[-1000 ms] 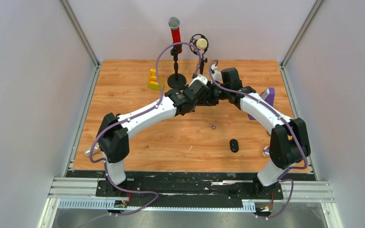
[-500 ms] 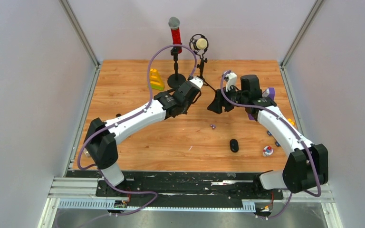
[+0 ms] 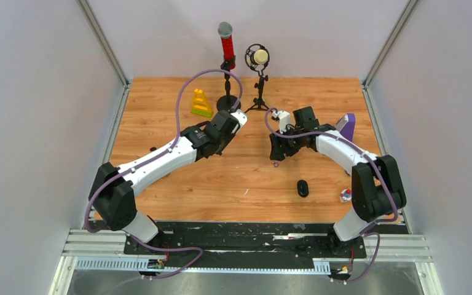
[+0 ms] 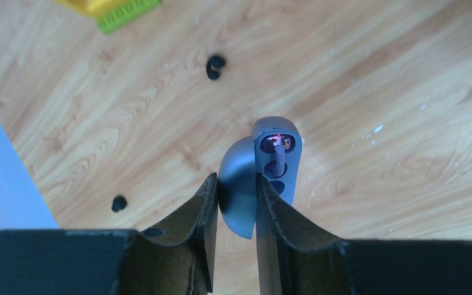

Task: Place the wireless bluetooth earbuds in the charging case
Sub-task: Place the earbud in the charging case, then pick up the earbud from the center of the board.

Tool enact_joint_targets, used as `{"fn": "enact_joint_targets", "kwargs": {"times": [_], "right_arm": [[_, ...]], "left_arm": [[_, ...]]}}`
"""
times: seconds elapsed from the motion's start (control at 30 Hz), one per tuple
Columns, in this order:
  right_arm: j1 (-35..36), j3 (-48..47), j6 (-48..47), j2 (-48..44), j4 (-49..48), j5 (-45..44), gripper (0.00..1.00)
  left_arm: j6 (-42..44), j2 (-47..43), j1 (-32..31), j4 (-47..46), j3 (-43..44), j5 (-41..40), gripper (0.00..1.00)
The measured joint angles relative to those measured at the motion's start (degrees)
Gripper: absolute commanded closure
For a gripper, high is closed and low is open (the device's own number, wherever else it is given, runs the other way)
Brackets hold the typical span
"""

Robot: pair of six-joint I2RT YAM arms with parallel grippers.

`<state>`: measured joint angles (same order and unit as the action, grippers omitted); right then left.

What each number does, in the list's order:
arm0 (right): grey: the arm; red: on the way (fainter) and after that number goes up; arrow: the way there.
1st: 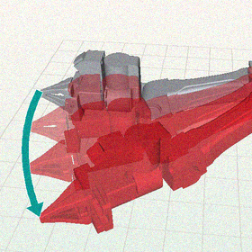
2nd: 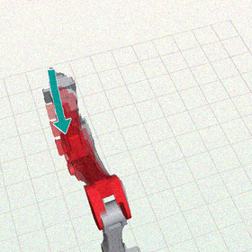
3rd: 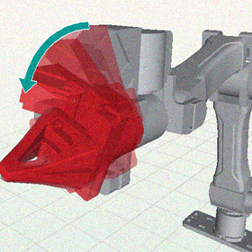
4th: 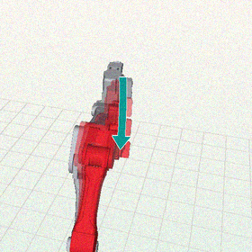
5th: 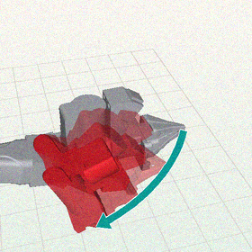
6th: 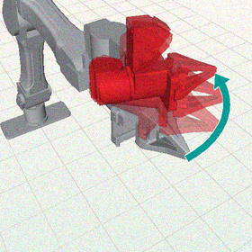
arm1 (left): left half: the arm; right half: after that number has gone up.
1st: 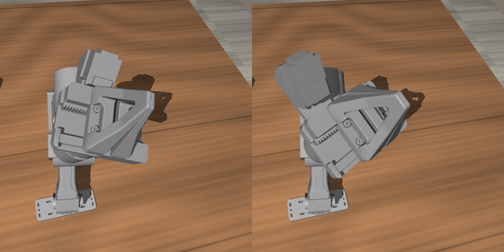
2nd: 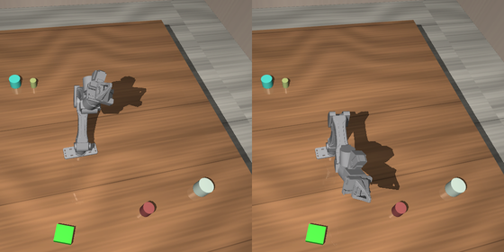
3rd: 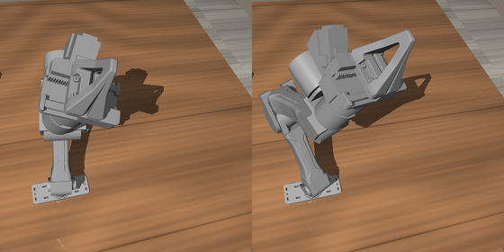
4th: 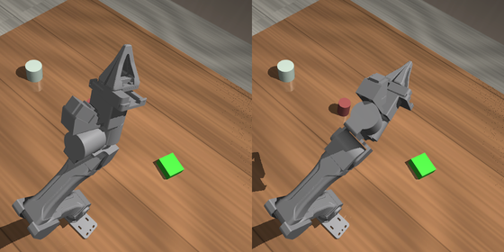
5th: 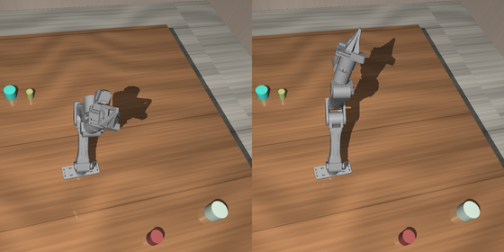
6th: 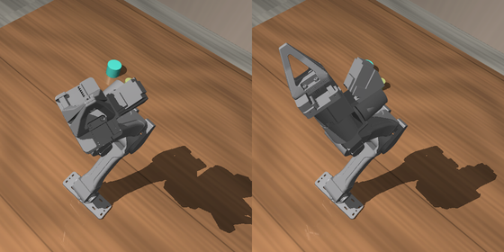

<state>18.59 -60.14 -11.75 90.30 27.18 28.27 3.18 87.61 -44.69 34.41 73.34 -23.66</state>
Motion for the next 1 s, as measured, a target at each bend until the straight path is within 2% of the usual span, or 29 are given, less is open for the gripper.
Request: {"fn": "enact_joint_targets", "kwargs": {"times": [0.17,0.57,1.0], "right_arm": [[-0.04,-1.38,-1.49,5.2,2.84,-3.98,0.47],[-2.95,-2.21,-1.88,5.81,4.07,-7.82,0.52],[-3.48,-3.3,-1.62,10.82,4.11,-9.79,0.55]], "left_arm": [[-0.07,1.75,0.0,-0.02,-3.8,-0.55,1.0],[-0.07,1.97,0.07,-1.77,-5.18,-2.21,1.0],[-0.11,1.95,0.04,-2.54,-5.68,-2.19,1.0]]}}
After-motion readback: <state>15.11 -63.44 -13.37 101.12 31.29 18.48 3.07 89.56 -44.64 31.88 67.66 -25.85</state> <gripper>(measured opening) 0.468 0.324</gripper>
